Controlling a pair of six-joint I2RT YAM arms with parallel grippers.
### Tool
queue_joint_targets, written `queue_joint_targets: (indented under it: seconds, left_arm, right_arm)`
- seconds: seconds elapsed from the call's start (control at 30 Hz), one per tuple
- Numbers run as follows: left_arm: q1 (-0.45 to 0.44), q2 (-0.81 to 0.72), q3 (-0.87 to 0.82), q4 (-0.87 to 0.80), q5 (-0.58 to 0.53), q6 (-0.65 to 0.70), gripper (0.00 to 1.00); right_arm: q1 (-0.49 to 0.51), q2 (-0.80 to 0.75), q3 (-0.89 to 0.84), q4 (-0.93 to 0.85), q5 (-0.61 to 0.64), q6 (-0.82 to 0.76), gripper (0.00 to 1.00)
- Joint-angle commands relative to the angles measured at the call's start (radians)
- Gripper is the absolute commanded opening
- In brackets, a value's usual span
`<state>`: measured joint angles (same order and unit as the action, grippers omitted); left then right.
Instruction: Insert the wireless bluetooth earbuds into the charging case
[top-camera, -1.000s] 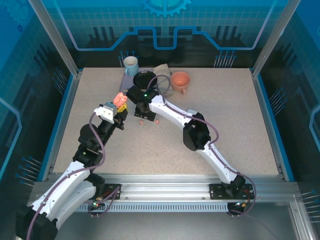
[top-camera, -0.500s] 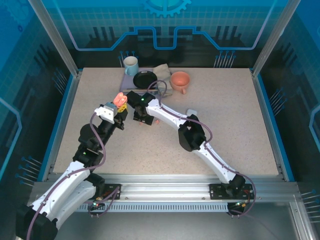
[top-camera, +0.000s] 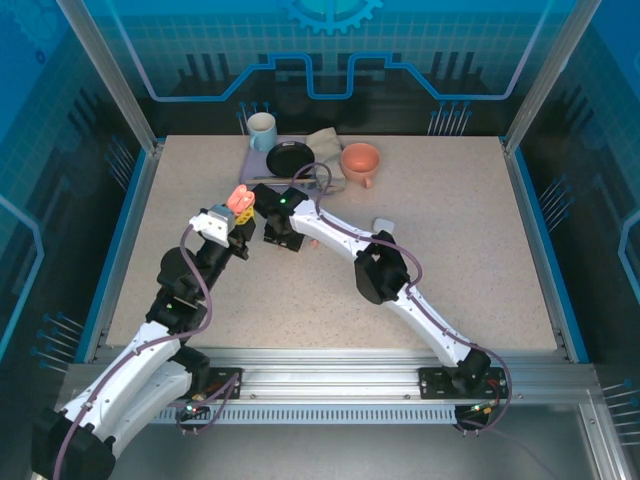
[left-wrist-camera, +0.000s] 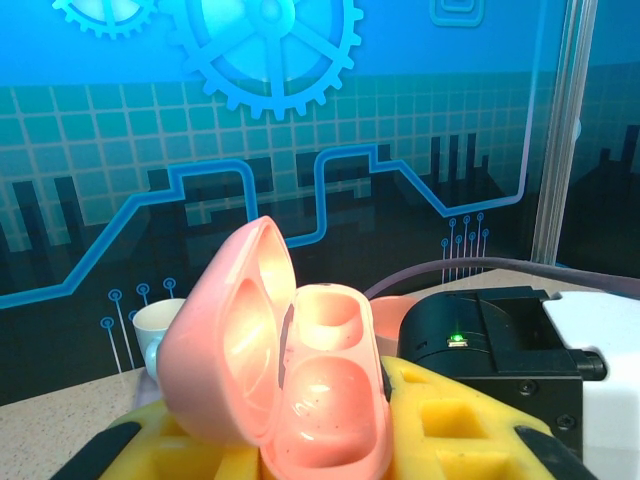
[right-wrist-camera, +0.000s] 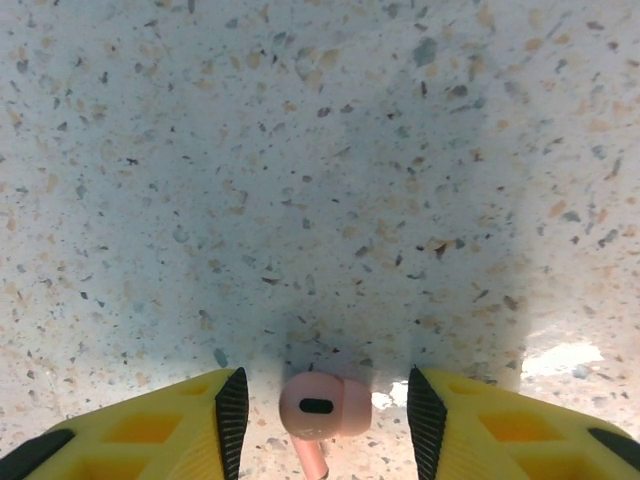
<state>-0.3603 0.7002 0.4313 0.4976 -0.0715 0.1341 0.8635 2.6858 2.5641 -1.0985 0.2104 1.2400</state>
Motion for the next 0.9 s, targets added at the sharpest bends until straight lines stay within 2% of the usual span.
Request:
queue_joint_targets:
  seconds: [0.0,0.53,0.87]
  left_arm:
    - [-0.005,-0.004,0.017,0.032,-0.004,0.016,0.0]
    - [-0.005,-0.002,0.017,0.026,-0.008,0.012,0.0]
    - [-0.005,0.005,0.025,0.019,-0.004,0.015,0.0]
  right_arm:
    - [0.024,0.043,0.032,-0.018,-0.006,0.022,0.47]
    - [0.017,0.069,0.063,-0.043,-0.029,0.03,0.35]
    - [0.012,0.035,0.048,-0.081,-0.005,-0.018,0.29]
